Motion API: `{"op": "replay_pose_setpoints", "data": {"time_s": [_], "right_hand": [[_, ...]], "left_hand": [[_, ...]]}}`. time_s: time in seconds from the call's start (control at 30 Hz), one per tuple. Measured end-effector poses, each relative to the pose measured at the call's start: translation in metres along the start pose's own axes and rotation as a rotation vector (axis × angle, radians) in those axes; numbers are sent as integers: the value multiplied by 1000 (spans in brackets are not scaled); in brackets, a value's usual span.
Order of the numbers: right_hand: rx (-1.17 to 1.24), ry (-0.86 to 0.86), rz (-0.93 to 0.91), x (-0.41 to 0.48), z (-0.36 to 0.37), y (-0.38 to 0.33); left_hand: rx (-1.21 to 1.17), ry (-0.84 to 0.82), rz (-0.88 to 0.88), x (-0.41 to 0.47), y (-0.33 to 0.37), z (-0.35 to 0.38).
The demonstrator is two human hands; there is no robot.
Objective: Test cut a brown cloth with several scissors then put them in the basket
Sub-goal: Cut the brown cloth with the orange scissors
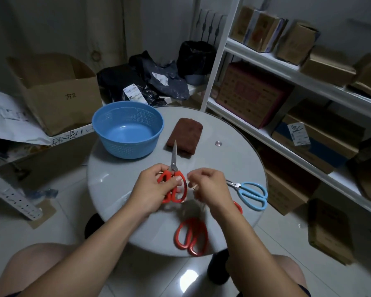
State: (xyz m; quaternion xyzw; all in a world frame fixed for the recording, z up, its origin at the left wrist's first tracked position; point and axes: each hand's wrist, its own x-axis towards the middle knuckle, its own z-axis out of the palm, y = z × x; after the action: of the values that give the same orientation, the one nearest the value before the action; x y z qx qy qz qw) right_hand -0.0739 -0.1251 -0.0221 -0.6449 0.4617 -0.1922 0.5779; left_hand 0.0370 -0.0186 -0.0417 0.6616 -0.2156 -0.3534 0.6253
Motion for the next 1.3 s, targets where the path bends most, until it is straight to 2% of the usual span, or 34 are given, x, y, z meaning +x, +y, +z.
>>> {"op": "replay_pose_setpoints", "data": {"time_s": [0.07, 0.23, 0.4, 0.5, 0.7, 0.9, 1.03, 1.13, 1.2, 1.3], "right_hand": [[56, 77, 97, 29, -1, -8], [-87, 259, 131, 115, 13, -18], [-248, 250, 162, 152, 30, -23], [-156, 213, 200, 158, 30, -16], [275, 36, 127, 107, 11, -15], [545, -162, 54, 19, -21, -20], [856, -299, 81, -27, -37, -7], [1067, -468, 77, -51, -44, 9], [1101, -593, -9, -63, -42, 15], [1003, -625, -113, -79, -28, 10]], "left_hand": [[-43, 8, -9, 2, 5, -11], [-128, -39, -87, 5, 10, -26], [-175, -41, -141, 11, 13, -30], [-196, -40, -146, 13, 16, -27], [-193, -41, -145, 8, 20, -22], [-214, -98, -97, -20, 31, -9], [-171, -133, -19, -47, 36, -2], [-168, -165, 56, -63, 38, -1], [-133, -174, 106, -76, 39, 0], [-43, -143, 147, -92, 39, 4]]}}
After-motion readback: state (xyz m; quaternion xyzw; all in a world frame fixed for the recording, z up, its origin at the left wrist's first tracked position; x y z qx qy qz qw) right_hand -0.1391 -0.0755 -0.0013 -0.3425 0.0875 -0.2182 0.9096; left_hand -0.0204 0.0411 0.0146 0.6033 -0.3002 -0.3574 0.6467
